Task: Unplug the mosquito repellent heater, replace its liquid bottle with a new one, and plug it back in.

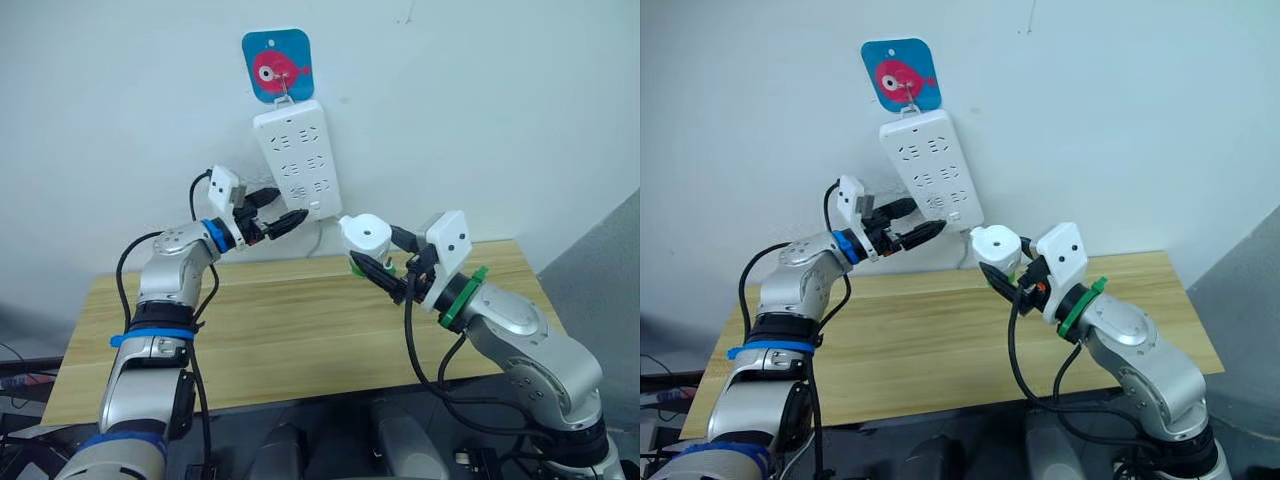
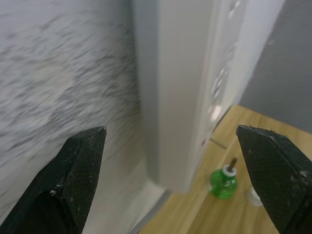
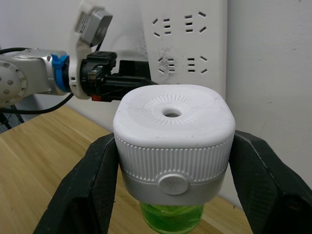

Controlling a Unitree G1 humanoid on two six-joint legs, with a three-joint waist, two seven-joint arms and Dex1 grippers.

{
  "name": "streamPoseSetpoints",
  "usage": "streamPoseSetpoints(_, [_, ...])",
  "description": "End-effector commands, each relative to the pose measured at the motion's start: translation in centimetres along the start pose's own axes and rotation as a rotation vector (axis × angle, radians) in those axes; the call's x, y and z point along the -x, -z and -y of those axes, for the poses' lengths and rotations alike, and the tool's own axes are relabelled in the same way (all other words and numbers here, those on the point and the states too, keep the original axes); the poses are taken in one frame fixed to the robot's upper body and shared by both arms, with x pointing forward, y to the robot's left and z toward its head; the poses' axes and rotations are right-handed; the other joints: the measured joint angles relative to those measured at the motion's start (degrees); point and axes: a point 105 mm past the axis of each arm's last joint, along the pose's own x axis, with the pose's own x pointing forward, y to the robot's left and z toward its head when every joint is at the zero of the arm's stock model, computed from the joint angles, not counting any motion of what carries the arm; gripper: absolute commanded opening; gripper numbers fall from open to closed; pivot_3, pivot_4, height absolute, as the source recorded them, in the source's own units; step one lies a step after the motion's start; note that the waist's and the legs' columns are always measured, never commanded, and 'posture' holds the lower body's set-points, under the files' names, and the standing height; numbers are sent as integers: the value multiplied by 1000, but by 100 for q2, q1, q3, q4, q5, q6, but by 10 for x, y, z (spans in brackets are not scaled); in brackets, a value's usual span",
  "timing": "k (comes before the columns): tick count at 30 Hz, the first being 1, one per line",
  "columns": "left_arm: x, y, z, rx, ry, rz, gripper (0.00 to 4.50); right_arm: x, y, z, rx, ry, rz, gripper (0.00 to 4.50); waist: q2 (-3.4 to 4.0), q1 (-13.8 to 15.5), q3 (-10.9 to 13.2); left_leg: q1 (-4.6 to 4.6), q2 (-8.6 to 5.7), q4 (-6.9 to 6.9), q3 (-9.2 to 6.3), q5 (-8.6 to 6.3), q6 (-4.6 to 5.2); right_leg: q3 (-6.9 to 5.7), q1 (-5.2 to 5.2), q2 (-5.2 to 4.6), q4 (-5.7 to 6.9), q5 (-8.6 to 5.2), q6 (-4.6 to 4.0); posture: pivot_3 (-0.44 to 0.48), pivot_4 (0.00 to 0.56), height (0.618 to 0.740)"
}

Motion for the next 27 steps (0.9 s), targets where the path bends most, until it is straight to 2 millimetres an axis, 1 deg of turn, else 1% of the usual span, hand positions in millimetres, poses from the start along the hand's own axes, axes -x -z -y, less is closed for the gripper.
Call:
streamPoseSetpoints(1, [-7,-18,4,-35,46,45,4500,5,-16,-5,48,-5,70,2919,0,-3,0,1,0,0,2,0,0,1,0,0,0,0,0,-198,164,740])
streamPoseSetpoints(4, [-12,-22,6,-34,70,59,3887,6,-16,-5,48,-5,72,2919,0,-5,0,1,0,0,1,0,0,2,-1,0,1,0,0,-201,163,740])
streamPoseSetpoints(7, [-15,-25,9,-38,91,64,2959,6,-17,-5,48,-7,73,2919,0,-8,0,1,1,0,1,0,0,2,-1,0,2,0,0,-204,163,740])
streamPoseSetpoints(8, [-15,-25,9,-38,96,63,2579,6,-18,-5,46,-6,76,2919,0,-9,0,0,1,0,0,0,0,1,-1,0,1,0,0,-204,163,740])
streamPoseSetpoints(12, [-13,-25,13,-41,123,50,1376,5,-26,-3,33,5,100,2919,0,1,0,-3,-3,1,-5,0,0,2,-1,-3,0,0,0,-205,164,740])
streamPoseSetpoints(15, [-11,-26,13,-37,129,46,1321,2,-31,-2,31,9,110,2919,0,-1,0,-2,-4,3,-2,0,0,1,-1,-4,2,0,0,-205,164,740])
streamPoseSetpoints(19, [-10,-26,16,-33,143,30,1321,-8,-43,4,45,48,112,2919,0,-6,0,-5,-3,2,-4,0,0,2,-7,-4,6,1,0,-205,164,740])
streamPoseSetpoints(23, [-10,-24,17,-34,141,8,1321,-25,-42,14,34,113,35,2919,0,-3,0,-10,-3,2,-6,1,-1,4,-15,-9,11,1,-1,-203,165,740])
streamPoseSetpoints(27, [-9,-21,19,-36,147,-1,1321,-35,-48,14,21,120,3,2919,0,0,0,-17,-4,3,-8,1,-2,5,-24,-35,15,2,-2,-200,163,740])
